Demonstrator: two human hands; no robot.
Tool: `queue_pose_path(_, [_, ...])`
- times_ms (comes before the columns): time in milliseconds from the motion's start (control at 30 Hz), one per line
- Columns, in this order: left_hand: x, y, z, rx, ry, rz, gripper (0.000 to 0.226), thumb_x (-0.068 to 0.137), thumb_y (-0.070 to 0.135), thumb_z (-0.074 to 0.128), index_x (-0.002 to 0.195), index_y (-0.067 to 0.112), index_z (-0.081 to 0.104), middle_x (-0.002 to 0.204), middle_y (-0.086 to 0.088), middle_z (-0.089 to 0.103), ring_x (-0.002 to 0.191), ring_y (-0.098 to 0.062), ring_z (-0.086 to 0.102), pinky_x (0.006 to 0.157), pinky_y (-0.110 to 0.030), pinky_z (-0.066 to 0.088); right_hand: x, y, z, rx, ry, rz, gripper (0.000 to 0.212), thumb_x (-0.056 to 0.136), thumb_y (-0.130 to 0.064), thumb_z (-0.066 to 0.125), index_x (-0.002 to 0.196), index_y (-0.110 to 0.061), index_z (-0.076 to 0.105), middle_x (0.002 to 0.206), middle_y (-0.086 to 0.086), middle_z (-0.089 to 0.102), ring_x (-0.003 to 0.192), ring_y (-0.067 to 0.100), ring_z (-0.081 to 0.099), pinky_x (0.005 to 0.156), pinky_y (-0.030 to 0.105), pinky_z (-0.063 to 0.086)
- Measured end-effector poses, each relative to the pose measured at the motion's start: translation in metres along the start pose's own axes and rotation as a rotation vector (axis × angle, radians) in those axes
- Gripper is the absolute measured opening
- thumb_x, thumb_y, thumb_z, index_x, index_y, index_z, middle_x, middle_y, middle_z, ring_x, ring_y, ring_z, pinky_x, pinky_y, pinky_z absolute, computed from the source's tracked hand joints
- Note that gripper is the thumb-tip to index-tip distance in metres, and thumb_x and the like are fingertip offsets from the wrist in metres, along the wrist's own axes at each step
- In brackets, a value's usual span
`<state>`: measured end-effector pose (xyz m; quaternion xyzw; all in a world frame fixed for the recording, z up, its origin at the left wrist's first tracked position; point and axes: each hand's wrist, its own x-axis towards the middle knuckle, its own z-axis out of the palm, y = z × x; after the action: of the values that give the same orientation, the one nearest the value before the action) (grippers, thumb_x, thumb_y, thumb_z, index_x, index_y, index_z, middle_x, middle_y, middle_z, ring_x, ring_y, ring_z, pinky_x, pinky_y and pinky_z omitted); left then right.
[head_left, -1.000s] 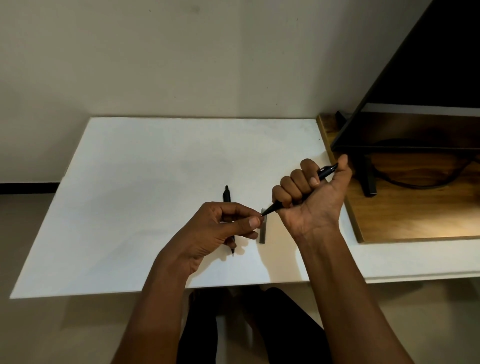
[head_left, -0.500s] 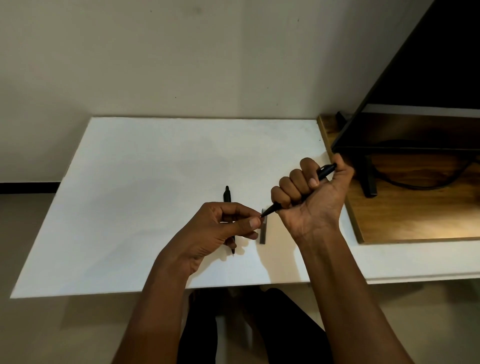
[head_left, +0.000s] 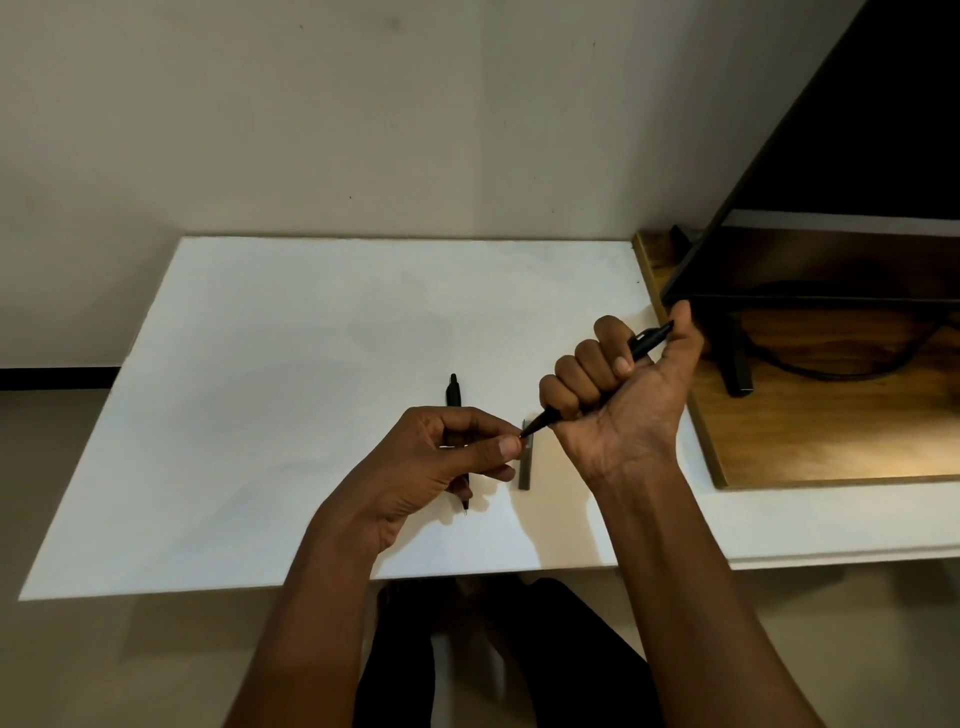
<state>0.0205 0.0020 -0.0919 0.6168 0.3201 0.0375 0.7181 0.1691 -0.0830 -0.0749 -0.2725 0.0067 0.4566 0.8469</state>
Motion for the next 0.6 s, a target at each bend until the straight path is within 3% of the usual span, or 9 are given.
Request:
queue_pose_path(133, [0.000, 0.000, 0.000, 0.002, -0.001, -0.006, 0.015, 0.086, 0.019, 0.072, 0.097, 0.010, 0.077, 0.095, -0.006, 0.079, 0.084, -0.016, 0.076, 0.063, -0.029, 0.047, -0.001, -0.001, 0.002, -0.022, -0.012, -0.007, 0.063, 0.093, -0.061, 0.034, 0.048, -0.017, 0.031, 0.045, -0.005, 0.012, 0.040, 0.010, 0.007, 0.044, 0.021, 0.008])
queue_pose_path(300, [0.000, -0.001, 0.000, 0.018, 0.010, -0.013, 0.016, 0.086, 0.020, 0.072, 0.098, 0.010, 0.077, 0.095, -0.005, 0.079, 0.084, -0.016, 0.077, 0.063, -0.029, 0.047, -0.003, -0.003, 0.007, -0.128, -0.023, -0.034, 0.070, 0.090, -0.073, 0.033, 0.052, -0.015, 0.029, 0.045, -0.003, 0.013, 0.041, 0.011, 0.008, 0.045, 0.024, 0.009])
queue_pose_path(467, [0.001, -0.002, 0.000, 0.015, 0.027, -0.031, 0.017, 0.086, 0.022, 0.072, 0.099, 0.013, 0.077, 0.095, -0.003, 0.080, 0.084, -0.015, 0.077, 0.064, -0.027, 0.048, -0.003, -0.006, 0.009, -0.223, -0.020, -0.080, 0.065, 0.095, -0.060, 0.031, 0.049, -0.014, 0.028, 0.044, -0.002, 0.011, 0.038, 0.011, 0.007, 0.044, 0.021, 0.010])
queue_pose_path(600, [0.002, -0.003, 0.000, 0.023, 0.045, -0.046, 0.017, 0.086, 0.024, 0.072, 0.100, 0.016, 0.077, 0.094, -0.002, 0.080, 0.084, -0.015, 0.077, 0.067, -0.029, 0.049, -0.004, -0.007, 0.012, -0.270, -0.037, -0.101, 0.066, 0.094, -0.065, 0.028, 0.053, -0.013, 0.023, 0.046, -0.001, 0.010, 0.040, 0.012, 0.007, 0.045, 0.023, 0.009])
